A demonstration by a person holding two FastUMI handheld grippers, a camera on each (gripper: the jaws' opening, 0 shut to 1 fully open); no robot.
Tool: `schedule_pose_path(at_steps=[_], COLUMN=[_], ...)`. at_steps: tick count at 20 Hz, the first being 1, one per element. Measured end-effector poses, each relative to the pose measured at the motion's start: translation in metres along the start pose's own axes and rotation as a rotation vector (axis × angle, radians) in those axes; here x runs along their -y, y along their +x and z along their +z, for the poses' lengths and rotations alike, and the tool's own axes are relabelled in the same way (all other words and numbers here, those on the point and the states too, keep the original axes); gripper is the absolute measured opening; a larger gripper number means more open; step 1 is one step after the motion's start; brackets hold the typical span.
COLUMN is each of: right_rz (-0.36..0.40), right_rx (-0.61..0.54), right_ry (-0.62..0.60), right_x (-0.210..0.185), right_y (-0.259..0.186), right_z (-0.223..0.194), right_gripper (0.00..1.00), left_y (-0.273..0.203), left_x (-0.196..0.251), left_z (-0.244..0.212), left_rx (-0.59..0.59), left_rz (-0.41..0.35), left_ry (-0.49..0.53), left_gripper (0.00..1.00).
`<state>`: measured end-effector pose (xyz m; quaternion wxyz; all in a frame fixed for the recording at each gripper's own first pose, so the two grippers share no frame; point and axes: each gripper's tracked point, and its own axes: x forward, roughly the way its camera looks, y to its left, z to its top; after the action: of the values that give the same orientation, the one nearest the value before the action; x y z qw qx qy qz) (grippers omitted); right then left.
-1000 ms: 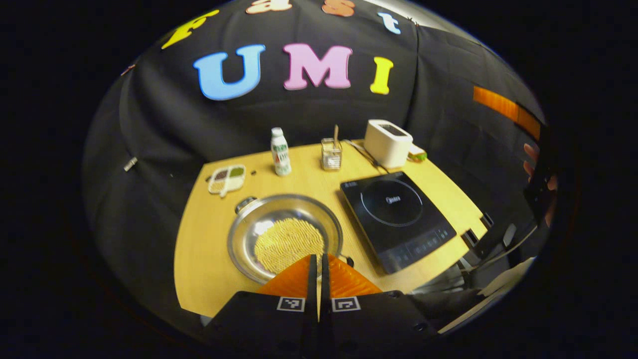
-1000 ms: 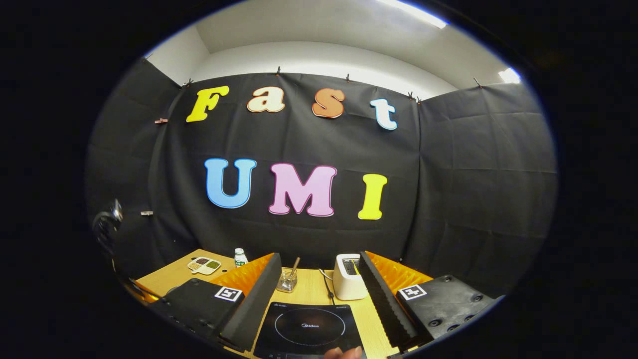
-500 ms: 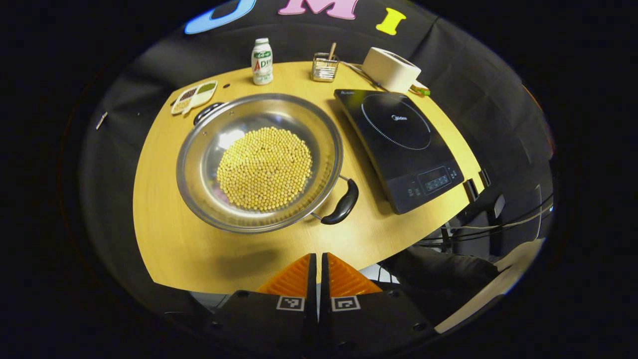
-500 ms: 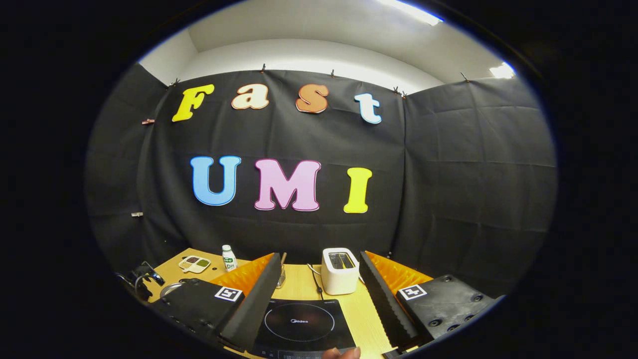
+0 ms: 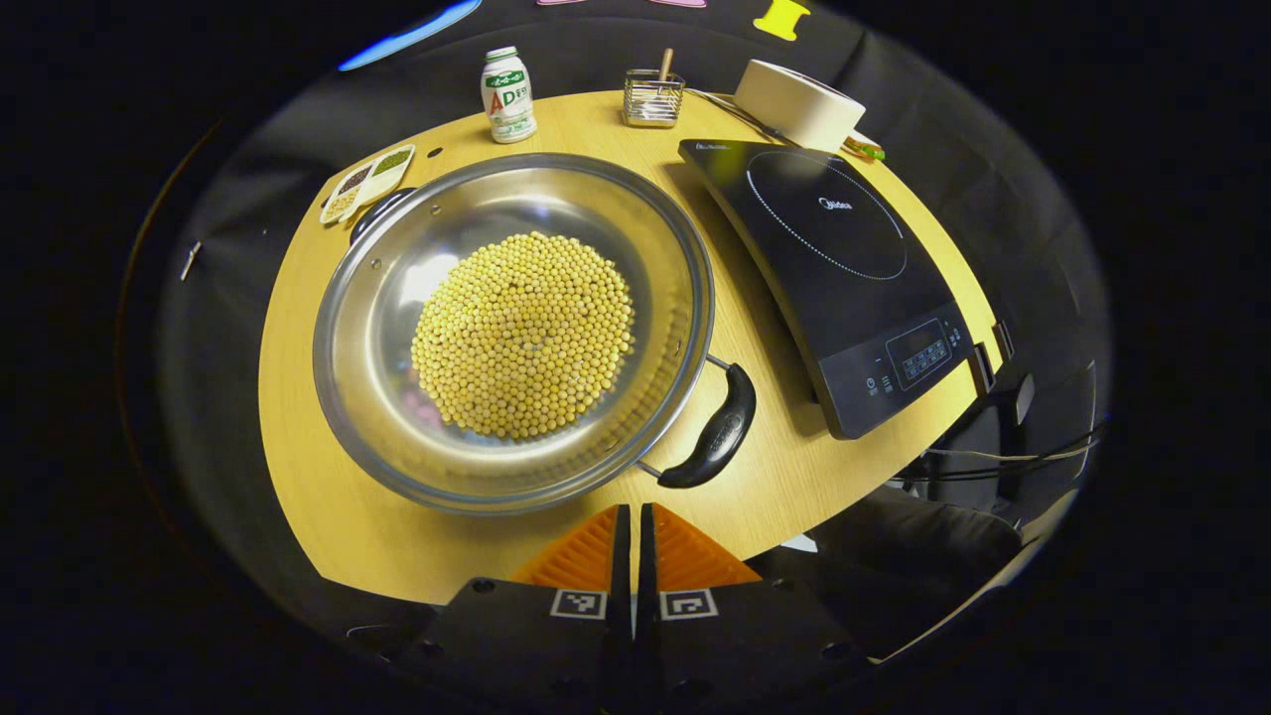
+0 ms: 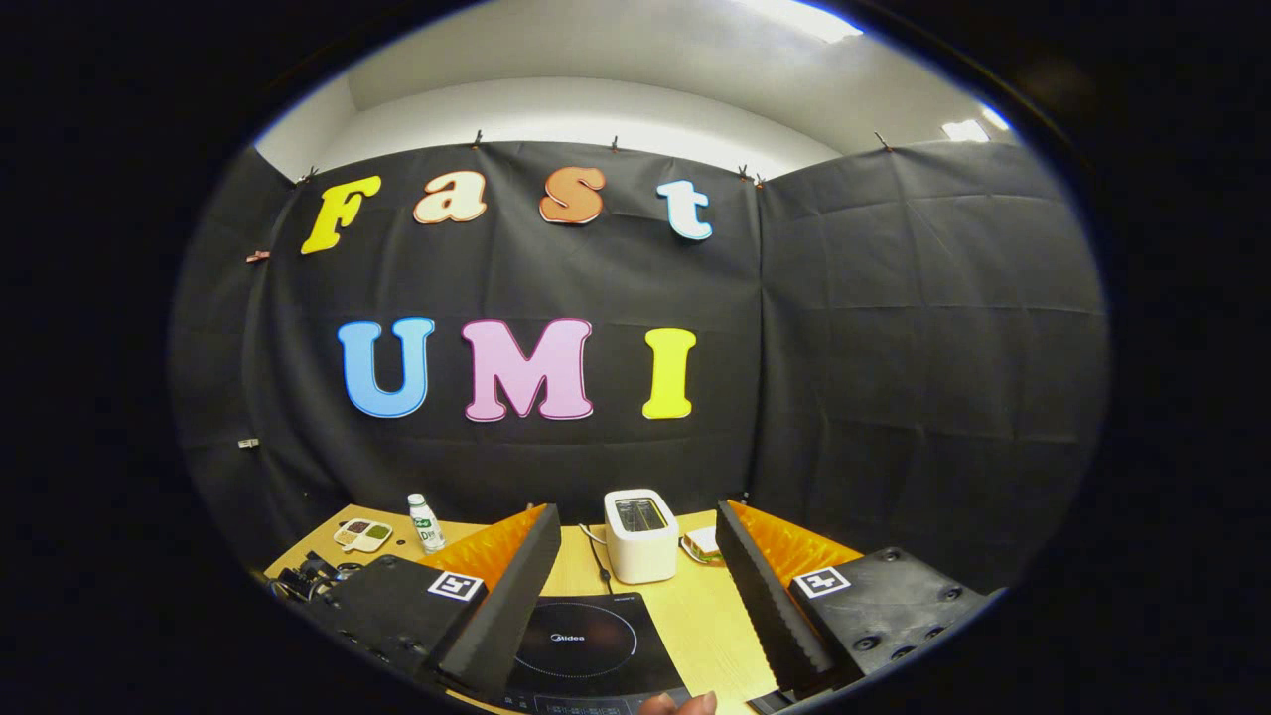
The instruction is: First push the handle of the pot to place it horizontally, then grasp the pot with both hands and set it on the induction cooktop.
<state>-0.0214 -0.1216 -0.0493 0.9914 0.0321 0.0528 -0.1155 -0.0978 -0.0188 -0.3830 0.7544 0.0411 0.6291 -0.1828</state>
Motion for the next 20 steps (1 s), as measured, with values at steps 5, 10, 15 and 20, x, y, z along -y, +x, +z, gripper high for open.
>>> schedule_pose_path(at_steps=[5,10,15,20], right_rz=[-0.047,-0.070,-0.067,-0.058], right_rx=[-0.016,-0.026,-0.034,-0.042], right_ry=[0.006,0.000,-0.019,-0.037], right_x=[0.024,0.033,0.032,0.028], right_y=[0.002,0.008,0.011,0.018], right_z=[-0.006,-0.010,-0.016,-0.019], right_gripper=[0.98,0.98,0.98,0.98], left_y=[0.007,0.011,0.021,0.031], left_x=[0.008,0.021,0.029,0.037], left_z=[0.009,0.029,0.060,0.092], left_rx=[-0.021,-0.007,0.020,0.042], left_rz=[0.018,0.027,0.039,0.037], left_ry=[0.027,0.048,0.081,0.069], left_gripper=[0.05,0.05,0.05,0.05])
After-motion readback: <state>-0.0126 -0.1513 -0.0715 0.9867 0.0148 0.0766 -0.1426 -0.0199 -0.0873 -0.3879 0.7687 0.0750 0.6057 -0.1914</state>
